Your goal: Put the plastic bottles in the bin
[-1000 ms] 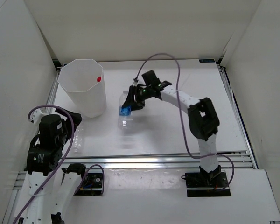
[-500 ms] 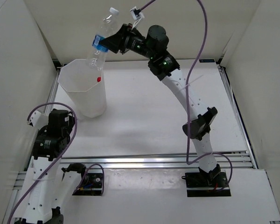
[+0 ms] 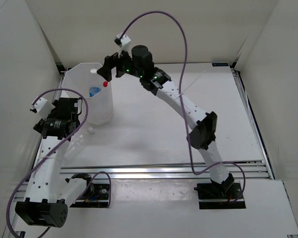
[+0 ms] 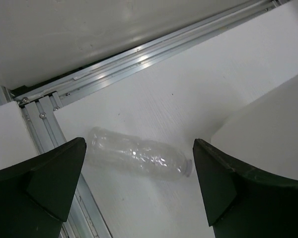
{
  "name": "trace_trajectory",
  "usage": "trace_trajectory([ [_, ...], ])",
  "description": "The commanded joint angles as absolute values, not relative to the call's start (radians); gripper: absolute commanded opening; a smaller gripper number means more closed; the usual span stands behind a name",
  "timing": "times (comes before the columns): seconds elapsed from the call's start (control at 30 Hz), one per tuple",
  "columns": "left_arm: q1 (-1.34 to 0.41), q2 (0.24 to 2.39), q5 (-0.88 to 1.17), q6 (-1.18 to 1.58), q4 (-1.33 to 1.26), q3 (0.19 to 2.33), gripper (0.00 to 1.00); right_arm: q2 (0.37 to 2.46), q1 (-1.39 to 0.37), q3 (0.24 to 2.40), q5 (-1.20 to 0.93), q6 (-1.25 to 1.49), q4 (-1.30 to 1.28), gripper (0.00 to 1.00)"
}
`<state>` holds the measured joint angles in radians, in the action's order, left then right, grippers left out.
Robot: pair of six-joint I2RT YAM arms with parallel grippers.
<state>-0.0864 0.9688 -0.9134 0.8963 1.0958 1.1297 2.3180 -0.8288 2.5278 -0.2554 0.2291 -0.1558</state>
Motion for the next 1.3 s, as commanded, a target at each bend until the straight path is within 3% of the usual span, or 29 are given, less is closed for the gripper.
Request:
trace_trajectory([
  [0.0,-0.045,0.977,-0.979,0.841,1.031,1.108,1.0,2.016,-0.816,2.487,-0.098,0.139,-0.149,1.0],
  [0.1,-0.009,0.977,-0.864,0.786,0.954,1.021,1.0,1.82,-0.784,2.344,-0.136,0.239,-0.149,1.0],
  [0.17,-0.009,0.953,-0.786,0.668,0.833,0.958,1.0,1.802,-0.784,2.344,-0.175,0.239,-0.187,1.0],
  [0.23,-0.009,0.918,-0.62,0.559,0.738,0.858,0.84,1.792,-0.784,2.37,-0.184,0.225,-0.244,1.0],
  [0.3,-0.009,0.835,-0.37,0.332,0.582,0.79,0.77,1.792,-0.784,2.382,-0.184,0.216,-0.322,1.0],
  [0.53,-0.018,0.735,-0.163,0.155,0.525,0.646,0.86,1.72,-0.753,2.286,-0.212,0.218,-0.383,1.0],
  [0.67,-0.028,0.811,-0.135,0.091,0.494,0.644,0.87,1.692,-0.735,2.229,-0.267,0.218,-0.426,1.0],
  [0.77,-0.028,0.902,-0.181,0.084,0.494,0.676,0.94,1.674,-0.726,2.168,-0.279,0.227,-0.426,1.0],
  [0.9,-0.028,1.029,-0.316,0.323,0.549,0.761,0.94,1.674,-0.706,2.145,-0.302,0.239,-0.436,1.0],
  [1.1,-0.028,1.006,-0.486,0.696,0.561,0.801,0.95,1.674,-0.687,2.134,-0.324,0.251,-0.456,1.0],
  [1.27,-0.015,1.121,-0.439,0.54,0.59,0.893,0.97,1.683,-0.678,2.134,-0.333,0.262,-0.477,1.0],
])
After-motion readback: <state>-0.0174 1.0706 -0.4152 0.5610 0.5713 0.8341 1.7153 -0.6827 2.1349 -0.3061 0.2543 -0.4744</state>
